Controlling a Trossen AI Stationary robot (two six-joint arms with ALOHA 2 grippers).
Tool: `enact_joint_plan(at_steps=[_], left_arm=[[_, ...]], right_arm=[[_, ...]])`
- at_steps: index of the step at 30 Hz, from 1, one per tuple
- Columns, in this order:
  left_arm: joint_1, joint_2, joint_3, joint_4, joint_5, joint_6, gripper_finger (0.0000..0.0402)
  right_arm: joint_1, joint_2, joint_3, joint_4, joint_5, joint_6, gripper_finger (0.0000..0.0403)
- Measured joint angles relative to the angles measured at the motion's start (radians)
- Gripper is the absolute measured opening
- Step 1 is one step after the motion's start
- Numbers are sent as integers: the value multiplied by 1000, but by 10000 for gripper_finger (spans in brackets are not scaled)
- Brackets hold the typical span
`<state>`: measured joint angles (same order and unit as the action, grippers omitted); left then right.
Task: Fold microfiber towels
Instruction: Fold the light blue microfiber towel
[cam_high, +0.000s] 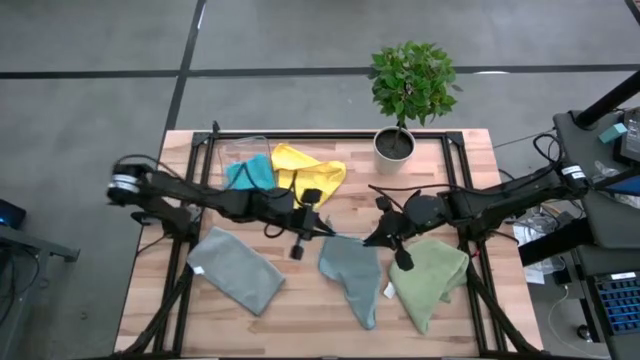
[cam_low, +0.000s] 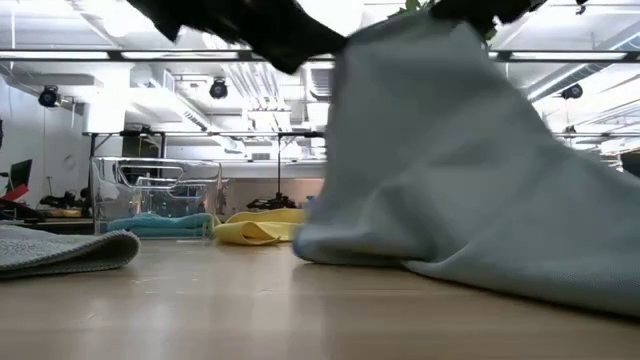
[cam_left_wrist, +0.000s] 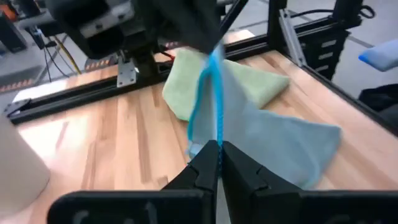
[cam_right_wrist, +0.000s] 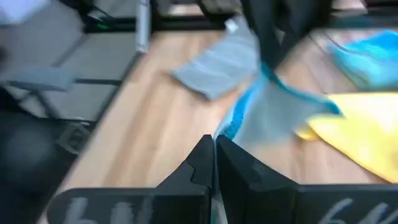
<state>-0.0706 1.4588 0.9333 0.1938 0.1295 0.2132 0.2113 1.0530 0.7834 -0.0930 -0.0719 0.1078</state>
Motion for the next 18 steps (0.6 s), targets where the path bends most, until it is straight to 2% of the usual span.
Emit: enact_joint_plan(at_steps=[4,7,9,14,18], left_arm=[[-26,-86,-1,-98,-13,-23,0],[-36,-139,5,-114,-48,-23,0],[-36,-183,30,-201,-91,-13,0],[-36,-269,142,-420,-350,114,0],[-34,-297,238,-438,-454,216,0]], right_arm=[[0,51,1,11,173,-8,9],[0,74,38,8,312,-76,9],[1,76,82,-6,392,-140,9],[-2,73,238,-61,504,-338,9],[-2,80,390,-162,610,-420,8]])
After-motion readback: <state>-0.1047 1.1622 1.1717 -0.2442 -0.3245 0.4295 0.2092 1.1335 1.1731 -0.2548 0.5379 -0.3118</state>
